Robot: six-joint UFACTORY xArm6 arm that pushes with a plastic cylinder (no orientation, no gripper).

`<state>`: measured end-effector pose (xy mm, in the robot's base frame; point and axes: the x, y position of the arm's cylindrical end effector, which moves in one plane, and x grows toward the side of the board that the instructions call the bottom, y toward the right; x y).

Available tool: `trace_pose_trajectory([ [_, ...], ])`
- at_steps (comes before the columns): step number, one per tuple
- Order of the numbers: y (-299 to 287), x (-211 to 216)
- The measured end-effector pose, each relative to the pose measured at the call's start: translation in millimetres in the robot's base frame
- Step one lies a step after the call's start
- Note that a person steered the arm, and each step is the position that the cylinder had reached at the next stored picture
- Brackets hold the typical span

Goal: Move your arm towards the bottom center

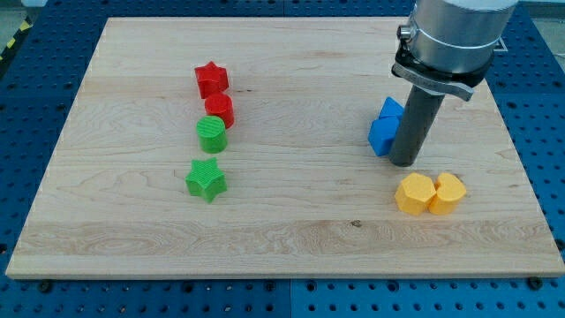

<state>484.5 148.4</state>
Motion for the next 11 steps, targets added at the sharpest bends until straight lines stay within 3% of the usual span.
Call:
trace_pose_trajectory([
  [1,-10.1,3.2],
  [6,-242.0,-44.2],
  [8,-286.2,-81.0],
  [9,-308.8,-80.2],
  [11,-271.0,-43.8],
])
